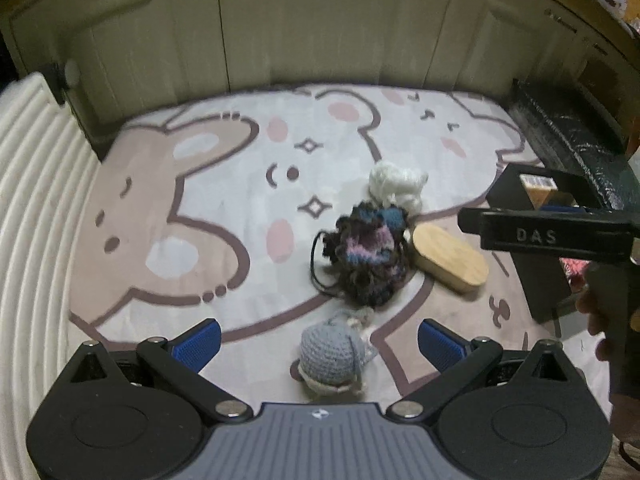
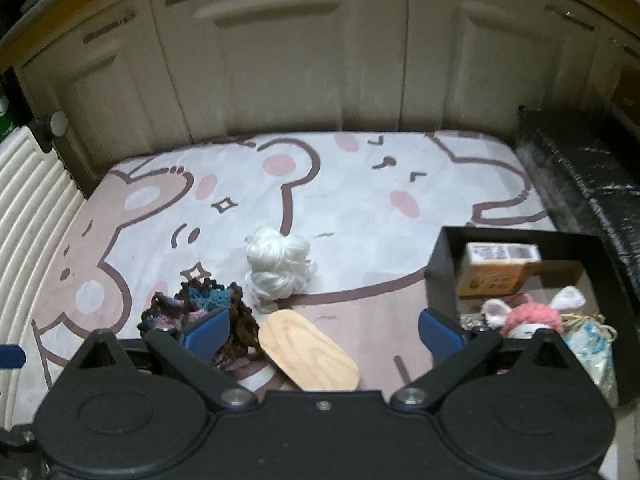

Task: Organize objects
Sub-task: 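Grasp the grey crocheted ball with the left tool while the right tool grasps the wooden paddle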

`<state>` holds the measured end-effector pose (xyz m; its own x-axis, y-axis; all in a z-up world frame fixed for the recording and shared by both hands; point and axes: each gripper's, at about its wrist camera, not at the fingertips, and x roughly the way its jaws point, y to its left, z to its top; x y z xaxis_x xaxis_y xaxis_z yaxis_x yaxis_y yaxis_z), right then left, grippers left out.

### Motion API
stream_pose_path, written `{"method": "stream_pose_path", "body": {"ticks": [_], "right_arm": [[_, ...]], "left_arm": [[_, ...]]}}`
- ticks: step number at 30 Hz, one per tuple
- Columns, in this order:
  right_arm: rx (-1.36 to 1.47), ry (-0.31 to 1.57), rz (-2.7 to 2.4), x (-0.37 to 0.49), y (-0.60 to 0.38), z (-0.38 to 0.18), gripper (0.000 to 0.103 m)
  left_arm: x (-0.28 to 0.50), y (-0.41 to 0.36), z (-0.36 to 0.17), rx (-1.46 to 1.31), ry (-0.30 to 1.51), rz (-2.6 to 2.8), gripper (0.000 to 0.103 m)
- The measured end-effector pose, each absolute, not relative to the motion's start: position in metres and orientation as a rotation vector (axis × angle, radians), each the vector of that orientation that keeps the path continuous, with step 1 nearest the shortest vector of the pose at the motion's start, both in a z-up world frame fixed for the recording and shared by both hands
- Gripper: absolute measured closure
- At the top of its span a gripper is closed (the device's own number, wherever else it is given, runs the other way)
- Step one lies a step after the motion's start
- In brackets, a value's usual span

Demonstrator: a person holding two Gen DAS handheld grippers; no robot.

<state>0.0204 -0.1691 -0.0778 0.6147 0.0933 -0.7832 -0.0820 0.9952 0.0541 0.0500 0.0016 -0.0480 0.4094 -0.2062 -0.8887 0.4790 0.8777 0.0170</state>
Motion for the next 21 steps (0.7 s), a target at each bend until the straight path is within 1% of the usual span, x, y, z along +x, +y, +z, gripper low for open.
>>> {"method": "stream_pose_path", "body": {"ticks": [8, 10, 15, 21], "right_arm": [[0.011, 0.931, 0.187, 0.035, -0.155, -0.096, 0.013], [0.015, 0.949, 0.197, 0.039, -0.152, -0.102, 0.013], [-0.017, 0.974, 0.197, 0.046, -0.149, -0.118, 0.013], [-0.014, 1.002, 0.195, 0.056, -0.154, -0.132, 0.014]], "left_arm": [[0.062, 0.004, -0.065, 0.266, 1.159, -0.432, 0.001], [0.063, 0.001, -0.068, 0.275, 1.171, -0.44, 0.002], [0.063, -0.007, -0.081, 0.328, 1.2, -0.468, 0.01], [0.066, -0.016, -0.095, 0.375, 1.23, -0.491, 0.017]]}}
